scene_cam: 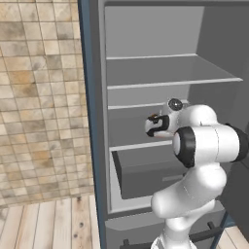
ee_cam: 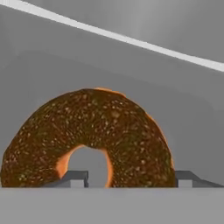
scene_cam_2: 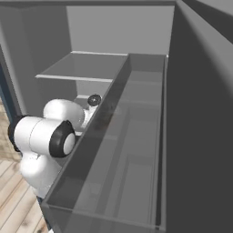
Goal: Take the cake and donut from the fridge and place them on the empty tray on the dining counter.
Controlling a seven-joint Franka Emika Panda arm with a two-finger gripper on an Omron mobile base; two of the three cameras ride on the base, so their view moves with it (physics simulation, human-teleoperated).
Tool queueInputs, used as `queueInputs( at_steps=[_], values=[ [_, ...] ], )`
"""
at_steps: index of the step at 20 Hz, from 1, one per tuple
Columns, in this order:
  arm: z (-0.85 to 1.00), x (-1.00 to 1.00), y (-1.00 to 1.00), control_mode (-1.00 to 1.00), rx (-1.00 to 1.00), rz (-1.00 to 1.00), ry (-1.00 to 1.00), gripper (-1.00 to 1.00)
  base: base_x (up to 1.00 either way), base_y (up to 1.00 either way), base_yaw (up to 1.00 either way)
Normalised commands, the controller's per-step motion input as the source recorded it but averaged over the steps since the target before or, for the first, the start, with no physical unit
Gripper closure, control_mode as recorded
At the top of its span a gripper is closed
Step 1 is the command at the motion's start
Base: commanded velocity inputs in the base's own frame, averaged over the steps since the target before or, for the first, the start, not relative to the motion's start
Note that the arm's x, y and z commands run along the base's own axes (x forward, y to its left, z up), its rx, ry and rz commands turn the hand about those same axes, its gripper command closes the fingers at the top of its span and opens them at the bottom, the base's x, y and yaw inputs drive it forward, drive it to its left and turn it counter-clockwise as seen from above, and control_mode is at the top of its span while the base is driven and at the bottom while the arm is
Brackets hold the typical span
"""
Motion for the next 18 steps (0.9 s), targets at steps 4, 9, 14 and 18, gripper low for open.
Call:
queueInputs(
  at_steps=[4, 9, 14, 18],
  values=[
    [-1.00, -0.64, -0.17, -1.00, -0.07, 0.08, 0.12, 1.00, 0.00, 0.00, 0.00],
    [-0.47, -0.60, -0.45, -1.00, 0.09, 0.00, 0.14, 1.00, 0.00, 0.00, 0.00],
    [0.93, -1.00, -0.14, -1.00, 0.27, 0.00, -0.01, 1.00, 0.00, 0.00, 0.00],
    [1.00, -1.00, 0.00, -1.00, 0.31, 0.00, 0.08, 1.00, 0.00, 0.00, 0.00]
  ],
)
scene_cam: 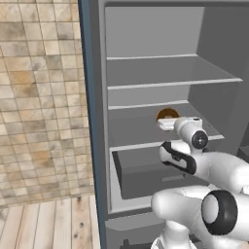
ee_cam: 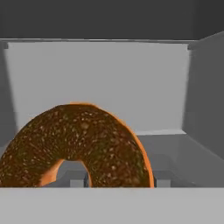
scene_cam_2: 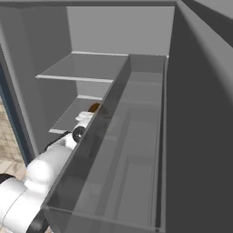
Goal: Take the cake and donut from the fridge and place them on the empty tray on the dining counter.
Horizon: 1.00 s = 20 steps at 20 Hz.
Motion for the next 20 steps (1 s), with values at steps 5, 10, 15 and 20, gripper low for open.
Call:
queueInputs(
  at_steps=[5, 10, 15, 20],
  values=[
    [1.00, -1.00, 0.00, -1.00, 0.28, 0.00, 0.19, 1.00, 0.00, 0.00, 0.00],
    [1.00, -1.00, 0.00, -1.00, 0.17, 0.00, 0.51, 1.00, 0.00, 0.00, 0.00],
    [0.75, -1.00, 0.00, -1.00, 0.03, 0.00, 0.53, 1.00, 0.00, 0.00, 0.00],
    [0.00, -1.00, 0.00, -1.00, 0.00, 0.00, 0.06, 1.00, 0.00, 0.00, 0.00]
  ],
)
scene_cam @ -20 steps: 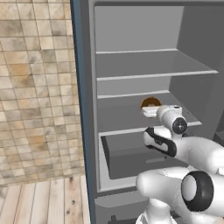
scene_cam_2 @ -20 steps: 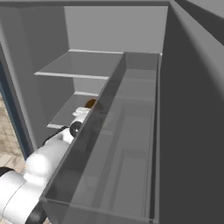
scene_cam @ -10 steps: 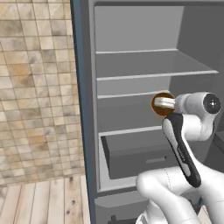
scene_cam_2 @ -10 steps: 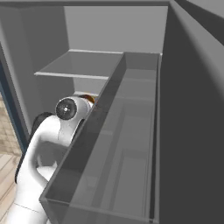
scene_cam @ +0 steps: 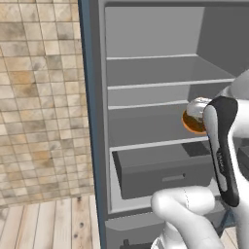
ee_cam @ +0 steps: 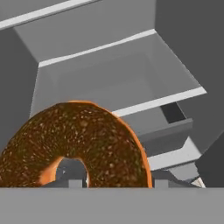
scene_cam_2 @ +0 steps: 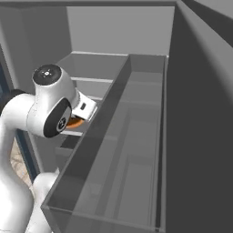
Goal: Take the cake and donut from the fridge and place them on the empty tray on the dining counter.
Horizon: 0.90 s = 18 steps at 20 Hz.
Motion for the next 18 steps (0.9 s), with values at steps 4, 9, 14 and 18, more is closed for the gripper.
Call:
queueInputs(
  at_steps=[4, 9, 14, 18],
  values=[
    [-0.15, -1.00, 0.01, -1.00, 0.00, 0.00, -0.14, 1.00, 0.00, 0.00, 0.00],
    [-0.02, -1.00, 0.23, -1.00, 0.00, 0.00, -0.30, 1.00, 0.00, 0.00, 0.00],
    [0.40, -0.98, 0.57, -1.00, 0.00, 0.02, -0.26, 1.00, 0.00, 0.00, 0.00],
    [0.15, -0.25, 0.20, 1.00, 0.00, 0.02, -0.01, 1.00, -0.75, 0.65, 0.12]
  ],
)
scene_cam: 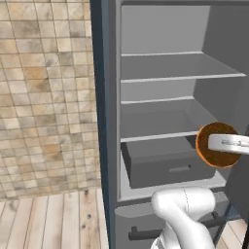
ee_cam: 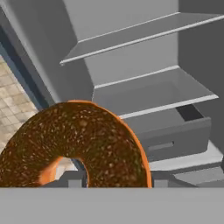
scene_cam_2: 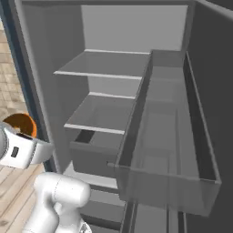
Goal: Take the cake and donut from the fridge and place them on the empty tray on the dining counter.
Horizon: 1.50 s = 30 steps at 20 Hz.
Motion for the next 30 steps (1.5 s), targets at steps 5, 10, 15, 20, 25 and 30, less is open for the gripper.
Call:
queueInputs(
  at_steps=[5, 10, 15, 20, 25, 30],
  values=[
    [0.00, 0.00, 0.00, 1.00, 0.00, 0.00, 0.00, 1.00, -1.00, 1.00, 0.24],
    [0.00, 0.00, 0.00, 1.00, 0.00, 0.00, 0.00, 1.00, -0.70, 1.00, 0.36],
    [0.00, 0.00, 0.00, 1.00, 0.00, 0.00, 0.00, 1.00, 0.00, 0.15, 0.97],
    [0.00, 0.00, 0.00, 1.00, 0.00, 0.00, 0.00, 1.00, 0.00, 0.00, 1.00],
    [0.00, 0.00, 0.00, 1.00, 0.00, 0.00, 0.00, 1.00, 0.00, 0.00, 1.00],
    [0.00, 0.00, 0.00, 1.00, 0.00, 0.00, 0.00, 1.00, 0.00, 0.00, 1.00]
  ],
)
